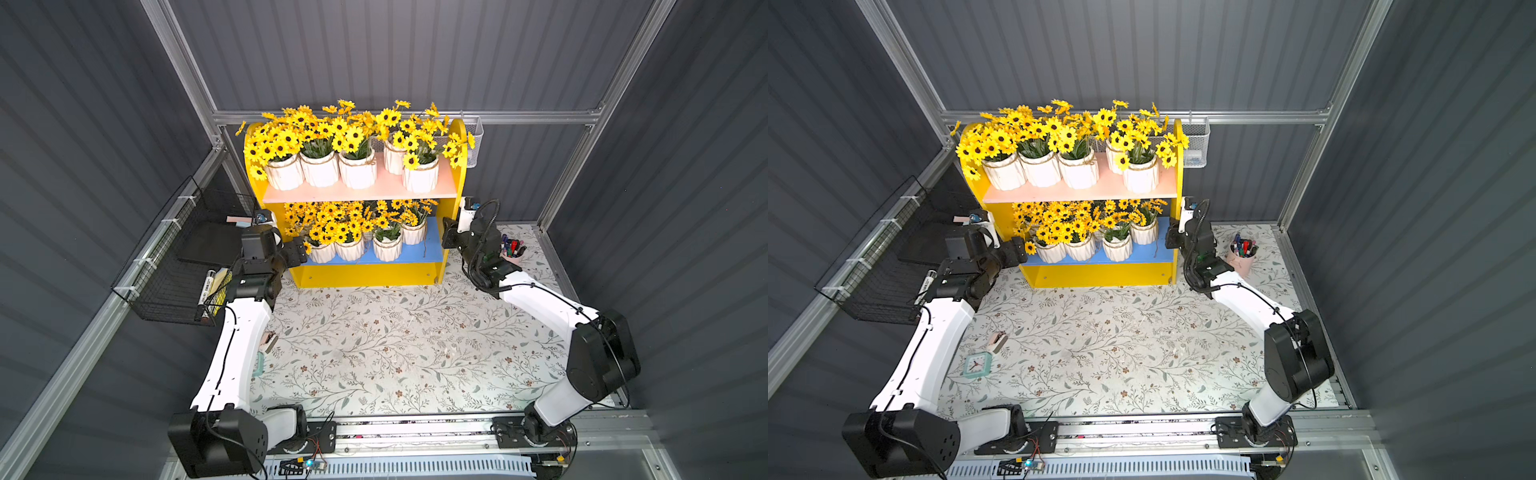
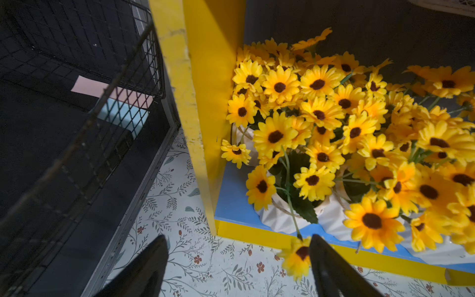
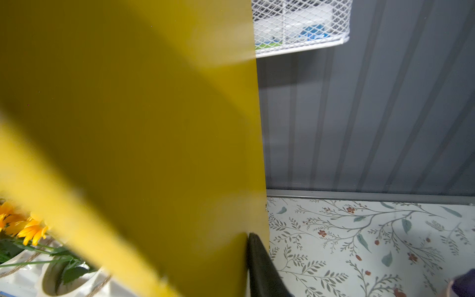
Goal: Take the sunflower pots off the shelves
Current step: Move the shelf to the center of the board.
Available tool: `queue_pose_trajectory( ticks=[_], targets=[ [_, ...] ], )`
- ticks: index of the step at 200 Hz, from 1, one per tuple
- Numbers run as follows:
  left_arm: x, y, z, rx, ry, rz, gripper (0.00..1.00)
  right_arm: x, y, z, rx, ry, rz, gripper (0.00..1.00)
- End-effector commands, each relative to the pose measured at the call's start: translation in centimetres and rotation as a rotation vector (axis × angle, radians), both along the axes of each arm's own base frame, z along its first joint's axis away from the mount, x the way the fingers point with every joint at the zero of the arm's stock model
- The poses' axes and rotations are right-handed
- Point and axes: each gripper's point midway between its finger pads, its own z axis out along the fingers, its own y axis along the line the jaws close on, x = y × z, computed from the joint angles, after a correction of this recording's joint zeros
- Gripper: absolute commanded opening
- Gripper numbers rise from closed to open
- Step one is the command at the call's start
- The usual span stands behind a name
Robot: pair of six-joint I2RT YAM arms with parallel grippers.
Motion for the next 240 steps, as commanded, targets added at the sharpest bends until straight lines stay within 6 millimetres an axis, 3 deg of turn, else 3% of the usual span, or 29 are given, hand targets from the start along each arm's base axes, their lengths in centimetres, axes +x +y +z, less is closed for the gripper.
queue_pose_trajectory(
  ticks=[1,119,192,195,201,240],
  targets=[
    [0.3,-0.1,-0.1,-0.003,0.01,-0.019,0.88,-0.8,-7.1,7.2,-0.062,-0.153,-0.186,0.0],
    [1.5,-1.3,-0.3,-0.063,0.004,-0.074,0.88,-4.5,-13.8,7.5,-0.051,-0.138,-0.322,0.0],
    [3.1,-2.4,-0.9,-0.096,0.012,-0.137,0.88,-6.3,-17.1,6.0,-0.058,-0.092,-0.392,0.0],
    [3.2,-2.4,-0.9,-0.099,0.012,-0.138,0.88,-7.0,-17.4,7.0,-0.046,-0.113,-0.397,0.0],
    [3.3,-2.6,-0.9,-0.106,0.01,-0.144,0.88,-7.2,-17.8,7.0,-0.036,-0.109,-0.406,0.0],
    [3.7,-3.1,-1.4,-0.124,0.016,-0.169,0.88,-7.2,-17.0,6.4,-0.004,-0.097,-0.347,0.0]
  ],
)
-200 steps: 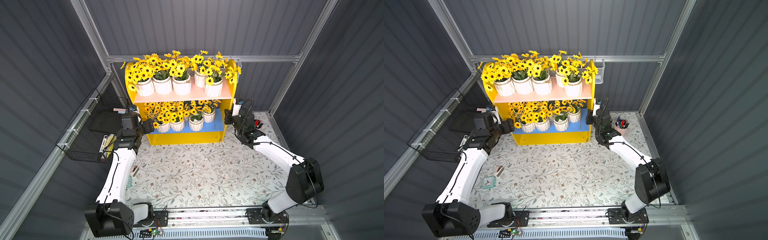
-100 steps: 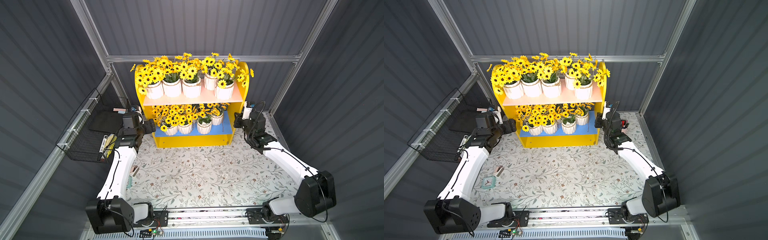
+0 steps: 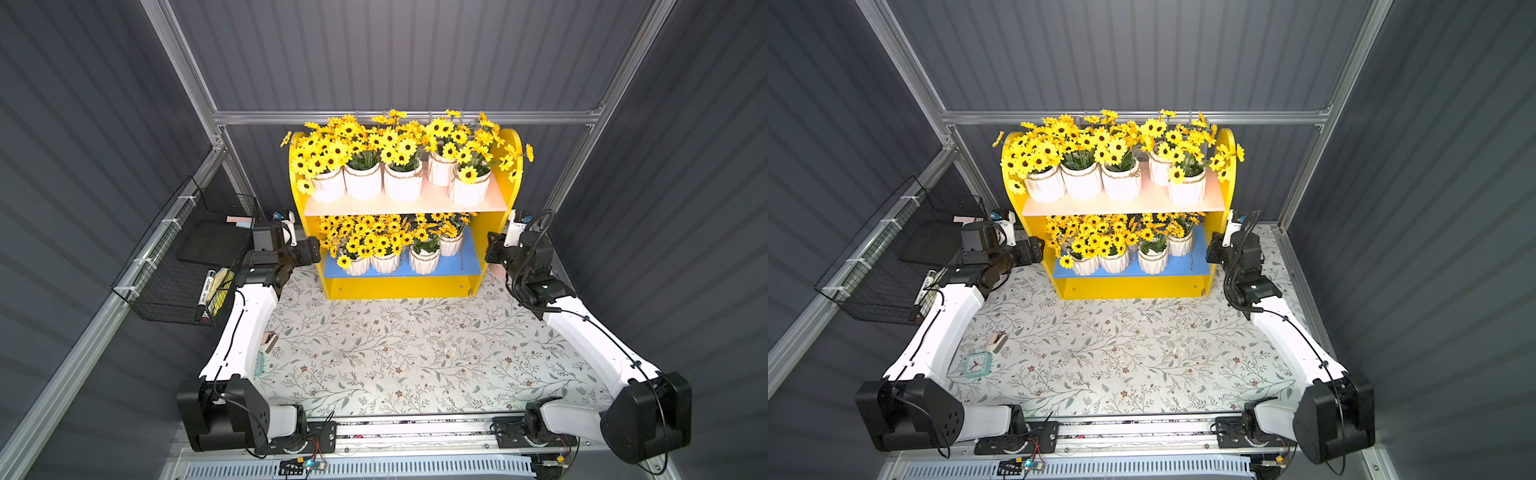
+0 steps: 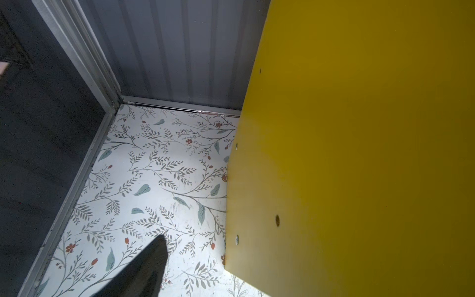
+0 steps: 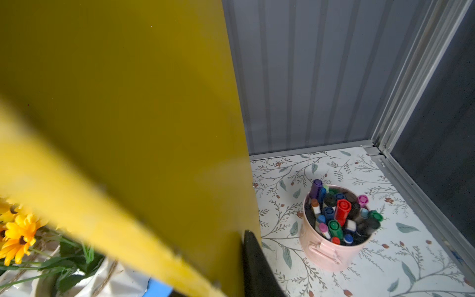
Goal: Take the sunflower pots off the shelves
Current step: Move the shelf to the center of the board.
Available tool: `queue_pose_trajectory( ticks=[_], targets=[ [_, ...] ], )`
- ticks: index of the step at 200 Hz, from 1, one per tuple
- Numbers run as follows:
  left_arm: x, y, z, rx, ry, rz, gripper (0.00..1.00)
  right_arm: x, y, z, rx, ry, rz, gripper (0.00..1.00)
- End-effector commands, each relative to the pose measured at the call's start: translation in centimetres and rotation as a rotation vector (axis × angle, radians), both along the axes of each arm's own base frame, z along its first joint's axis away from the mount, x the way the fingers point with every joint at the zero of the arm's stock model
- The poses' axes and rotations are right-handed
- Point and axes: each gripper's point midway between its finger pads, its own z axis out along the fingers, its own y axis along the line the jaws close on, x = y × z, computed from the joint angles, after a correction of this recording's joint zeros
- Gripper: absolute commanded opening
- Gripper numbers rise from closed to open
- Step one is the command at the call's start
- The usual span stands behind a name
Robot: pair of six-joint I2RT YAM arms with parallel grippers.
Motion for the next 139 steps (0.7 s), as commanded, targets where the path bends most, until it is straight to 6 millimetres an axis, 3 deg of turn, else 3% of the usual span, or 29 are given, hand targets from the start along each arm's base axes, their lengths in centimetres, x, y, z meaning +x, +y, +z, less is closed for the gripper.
queue_pose_trajectory(
  ticks=[1,106,113,123,139],
  targets=[
    [1.1,0.7,1.6,-0.014,-0.053,0.027,0.88,-1.2,-5.6,6.6,-0.046,-0.194,-0.198,0.0],
    [2.3,-0.9,1.7,-0.059,-0.079,-0.066,0.86,-2.2,-4.8,6.4,-0.014,-0.145,-0.141,0.0],
    [2.1,-0.8,1.9,-0.054,-0.086,-0.058,0.86,-2.3,-4.6,6.3,-0.013,-0.138,-0.132,0.07],
    [1.7,-0.6,2.1,-0.046,-0.087,-0.043,0.87,-2.4,-4.4,6.2,-0.012,-0.129,-0.12,0.35],
    [1.0,-0.4,2.6,-0.044,-0.095,-0.029,0.92,-2.5,-4.0,5.9,-0.017,-0.108,-0.094,0.45]
  ],
)
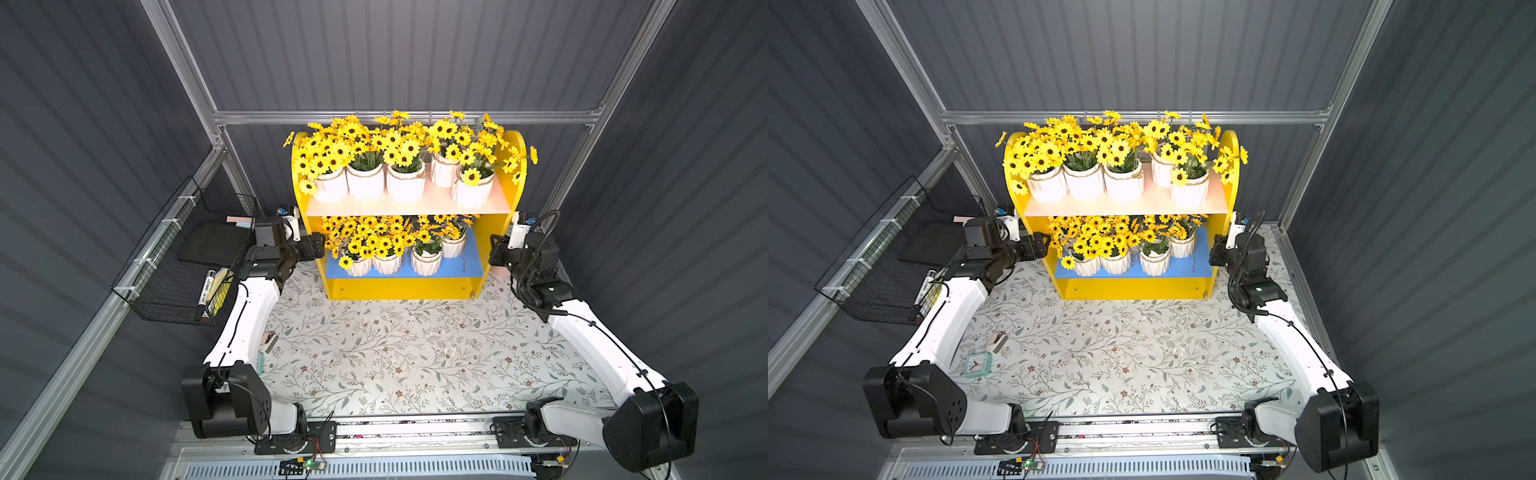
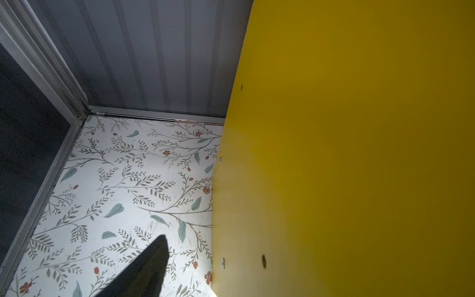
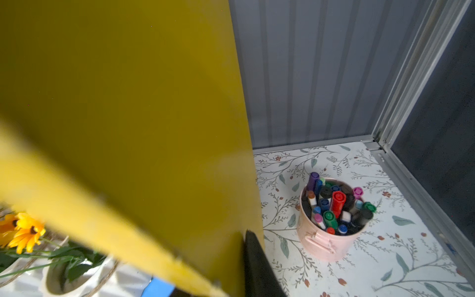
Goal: Take the sunflower pots off the shelves
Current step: Move the shelf to the center of the board.
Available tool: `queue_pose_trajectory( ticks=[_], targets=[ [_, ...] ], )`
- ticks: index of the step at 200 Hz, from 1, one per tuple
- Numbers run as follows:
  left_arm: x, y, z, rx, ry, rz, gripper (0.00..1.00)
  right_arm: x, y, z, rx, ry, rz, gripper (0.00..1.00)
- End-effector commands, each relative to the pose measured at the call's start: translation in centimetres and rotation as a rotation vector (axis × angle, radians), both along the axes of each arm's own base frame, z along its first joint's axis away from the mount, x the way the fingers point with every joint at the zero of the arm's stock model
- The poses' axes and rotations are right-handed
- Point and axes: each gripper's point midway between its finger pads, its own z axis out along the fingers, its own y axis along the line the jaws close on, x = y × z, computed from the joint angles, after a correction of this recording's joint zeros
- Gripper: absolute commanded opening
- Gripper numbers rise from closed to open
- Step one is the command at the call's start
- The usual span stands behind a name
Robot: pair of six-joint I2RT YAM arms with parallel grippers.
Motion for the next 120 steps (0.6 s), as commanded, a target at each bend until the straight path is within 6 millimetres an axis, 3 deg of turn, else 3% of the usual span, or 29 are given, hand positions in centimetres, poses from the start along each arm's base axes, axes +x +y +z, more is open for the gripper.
queue_pose_trajectory(
  ticks=[1,23,37,60,83,101,120],
  targets=[
    [-0.8,0.8,2.2,0.0,-0.061,0.043,0.92,-1.2,-3.3,5.6,-0.013,-0.128,-0.105,0.46],
    [-1.6,0.9,2.2,0.004,-0.06,0.049,0.99,-1.2,-2.9,4.9,-0.023,-0.104,-0.077,0.63],
    [-1.9,1.1,2.1,0.007,-0.049,0.06,0.99,-1.2,-2.8,4.6,-0.034,-0.084,-0.072,0.8],
    [-3.5,1.8,2.8,0.012,-0.047,0.113,0.99,-2.2,-2.7,4.1,-0.044,-0.037,-0.062,0.97],
    [-6.6,2.1,3.0,0.011,-0.054,0.15,0.99,-4.2,-2.3,4.3,-0.031,-0.023,-0.036,0.99],
    [-8.8,1.8,3.5,0.001,-0.09,0.146,0.99,-6.1,-0.8,4.6,-0.047,-0.006,0.013,0.99],
    [-10.6,-0.2,3.7,-0.047,-0.131,0.047,0.99,-8.4,1.5,5.4,-0.103,-0.022,0.082,0.99]
  ],
)
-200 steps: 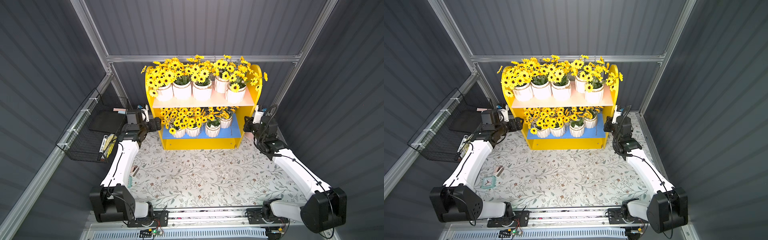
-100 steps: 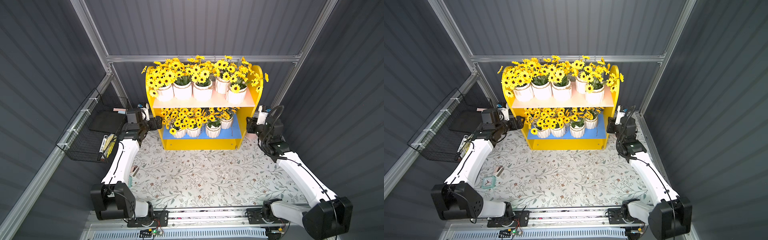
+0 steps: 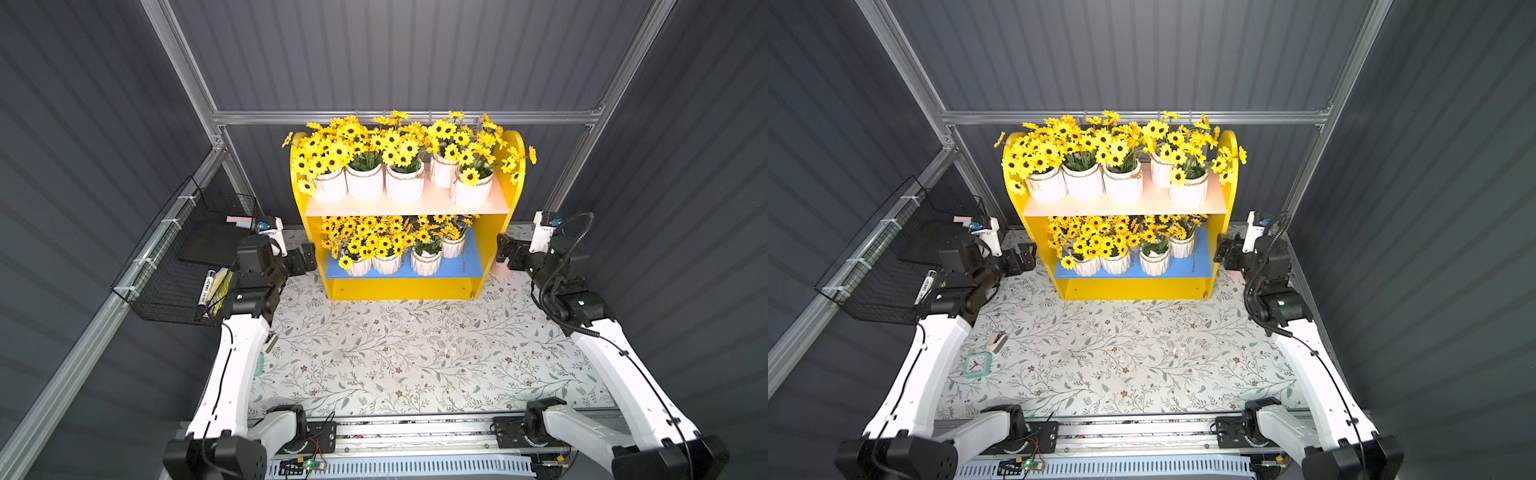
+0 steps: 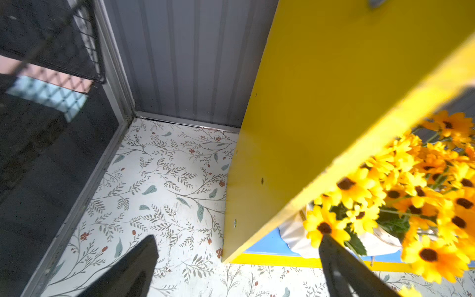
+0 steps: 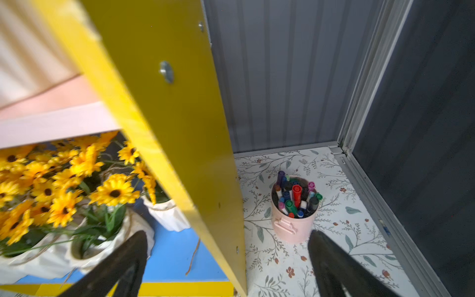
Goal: Take the sunflower pots off the shelves
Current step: Move the shelf to the center of the board, then pick up the sunflower pot from the shelf.
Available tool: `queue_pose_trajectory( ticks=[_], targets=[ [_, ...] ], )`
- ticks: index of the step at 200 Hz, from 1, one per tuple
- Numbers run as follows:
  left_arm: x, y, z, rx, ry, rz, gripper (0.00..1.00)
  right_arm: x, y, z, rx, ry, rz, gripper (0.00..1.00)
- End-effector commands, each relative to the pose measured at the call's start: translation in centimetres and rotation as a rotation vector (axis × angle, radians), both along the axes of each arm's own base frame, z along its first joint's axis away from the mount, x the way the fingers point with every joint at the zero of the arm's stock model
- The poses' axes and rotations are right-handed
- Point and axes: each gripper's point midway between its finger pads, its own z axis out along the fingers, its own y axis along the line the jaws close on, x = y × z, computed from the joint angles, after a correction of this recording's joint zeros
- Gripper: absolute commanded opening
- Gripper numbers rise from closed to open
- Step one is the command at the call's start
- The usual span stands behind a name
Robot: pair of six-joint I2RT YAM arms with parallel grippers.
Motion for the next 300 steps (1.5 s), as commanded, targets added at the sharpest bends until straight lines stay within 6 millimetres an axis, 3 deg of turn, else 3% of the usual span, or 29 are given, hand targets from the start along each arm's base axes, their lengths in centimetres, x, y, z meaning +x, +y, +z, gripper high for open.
queue_pose_trajectory(
  ticks=[1,26,59,84,111,157,171,210,249,300],
  targets=[
    [-2.4,-1.4,-0.1,-0.049,-0.024,-0.066,0.99,-3.1,2.3,1.1,-0.067,0.003,0.078,0.99],
    [-3.7,-3.7,-0.5,-0.102,-0.06,-0.186,0.99,-5.6,4.4,2.6,-0.084,-0.035,0.154,0.99],
    [-4.3,-7.6,0.6,-0.182,-0.138,-0.381,0.99,-7.2,7.6,6.4,-0.109,-0.14,0.238,0.99],
    [-4.6,-10.1,2.0,-0.237,-0.176,-0.527,0.99,-5.9,9.0,9.7,-0.158,-0.225,0.229,0.99],
    [-4.6,-11.3,2.0,-0.275,-0.173,-0.597,0.99,-3.7,8.2,13.3,-0.144,-0.288,0.113,0.99],
    [-5.1,-12.5,1.2,-0.274,-0.178,-0.659,1.0,-1.1,9.0,16.4,-0.136,-0.32,0.128,0.99],
    [-5.1,-12.7,0.8,-0.273,-0.17,-0.666,0.99,0.8,9.5,15.7,-0.133,-0.295,0.13,0.99],
    [-5.0,-12.8,0.5,-0.288,-0.164,-0.67,0.99,2.8,9.5,16.3,-0.076,-0.288,0.162,0.99],
    [-5.1,-12.8,0.3,-0.289,-0.162,-0.669,0.99,3.8,10.4,16.1,-0.051,-0.274,0.208,0.99],
    [-5.2,-12.9,0.1,-0.292,-0.158,-0.67,0.99,4.5,9.8,15.5,-0.041,-0.272,0.172,0.99]
  ],
)
